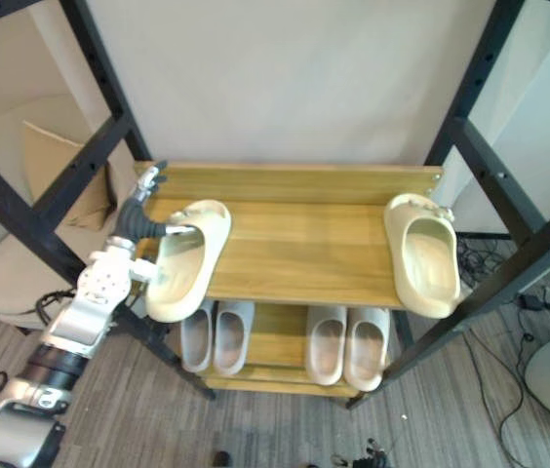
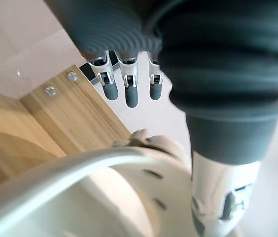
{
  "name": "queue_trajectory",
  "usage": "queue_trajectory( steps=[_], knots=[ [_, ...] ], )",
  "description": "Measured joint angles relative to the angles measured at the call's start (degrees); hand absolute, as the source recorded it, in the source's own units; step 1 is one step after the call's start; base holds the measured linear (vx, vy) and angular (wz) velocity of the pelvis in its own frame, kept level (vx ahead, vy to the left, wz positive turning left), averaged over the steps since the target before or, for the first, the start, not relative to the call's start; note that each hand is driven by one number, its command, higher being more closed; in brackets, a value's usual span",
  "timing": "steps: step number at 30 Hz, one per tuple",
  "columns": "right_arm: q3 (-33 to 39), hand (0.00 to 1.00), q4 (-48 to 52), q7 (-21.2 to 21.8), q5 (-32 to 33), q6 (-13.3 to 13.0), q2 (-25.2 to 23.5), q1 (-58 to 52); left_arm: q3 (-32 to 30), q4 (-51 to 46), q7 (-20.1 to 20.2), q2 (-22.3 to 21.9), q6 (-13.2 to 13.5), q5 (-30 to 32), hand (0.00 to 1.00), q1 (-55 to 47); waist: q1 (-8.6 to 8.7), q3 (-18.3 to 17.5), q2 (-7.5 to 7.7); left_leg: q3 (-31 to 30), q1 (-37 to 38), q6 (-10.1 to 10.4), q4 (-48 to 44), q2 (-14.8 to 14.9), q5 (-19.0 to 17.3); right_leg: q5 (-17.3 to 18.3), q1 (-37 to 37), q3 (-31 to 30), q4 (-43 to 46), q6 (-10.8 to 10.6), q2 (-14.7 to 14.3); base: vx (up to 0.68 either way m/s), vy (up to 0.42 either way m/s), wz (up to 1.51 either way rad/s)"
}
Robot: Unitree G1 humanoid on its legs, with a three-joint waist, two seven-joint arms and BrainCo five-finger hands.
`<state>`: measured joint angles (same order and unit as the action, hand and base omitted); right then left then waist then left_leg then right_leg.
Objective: Organize the slippers on the shoe rack
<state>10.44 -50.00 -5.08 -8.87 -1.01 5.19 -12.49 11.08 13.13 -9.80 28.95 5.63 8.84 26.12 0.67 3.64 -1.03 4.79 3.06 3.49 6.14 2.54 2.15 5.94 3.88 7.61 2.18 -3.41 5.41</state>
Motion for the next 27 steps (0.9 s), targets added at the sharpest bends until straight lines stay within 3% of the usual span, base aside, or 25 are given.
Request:
queue_trajectory(
  steps=[8, 9, 16, 27],
  knots=[
    [-0.02, 0.00, 1.94, 0.01, 0.00, -0.17, -0.14, -1.13, 0.00, 0.05, -0.03, 0.81, -0.96, 5.02, 0.00, 0.03, -0.16, 0.06, -0.25, 0.20, -0.08, 0.24, 0.05, 0.28, -0.15, -0.02, -0.05, -0.13, -0.29, 0.05, -0.27, 0.00, -0.002, -0.01],
    [-0.02, 0.00, 1.92, 0.01, 0.01, -0.16, -0.14, -1.13, 0.00, 0.14, -0.03, 0.81, -1.02, 5.45, 1.00, 0.07, -0.16, 0.05, -0.26, 0.22, -0.07, 0.25, 0.01, 0.29, -0.16, -0.02, -0.03, -0.13, -0.31, 0.05, -0.28, 0.00, 0.000, 0.00],
    [0.02, 0.00, 1.92, -0.01, 0.00, -0.25, -0.13, -1.17, 0.75, 2.62, 0.08, 1.94, -1.11, 12.22, 1.00, 1.37, -0.12, -0.03, -0.39, 0.56, -0.03, 0.29, -0.16, 0.43, -0.14, -0.14, -0.11, -0.27, -0.37, 0.20, -0.41, 0.00, -0.001, -0.01],
    [0.14, 0.00, 1.83, -0.04, 0.05, -0.30, -0.08, -1.13, 1.29, 3.46, -0.10, 2.27, -1.14, 12.24, 1.00, 2.52, 0.12, -0.02, -0.83, -0.07, -0.06, 0.29, -0.18, 0.28, -0.12, -0.17, -0.23, -0.23, -0.38, 0.23, -0.38, 0.00, 0.000, 0.00]
  ],
)
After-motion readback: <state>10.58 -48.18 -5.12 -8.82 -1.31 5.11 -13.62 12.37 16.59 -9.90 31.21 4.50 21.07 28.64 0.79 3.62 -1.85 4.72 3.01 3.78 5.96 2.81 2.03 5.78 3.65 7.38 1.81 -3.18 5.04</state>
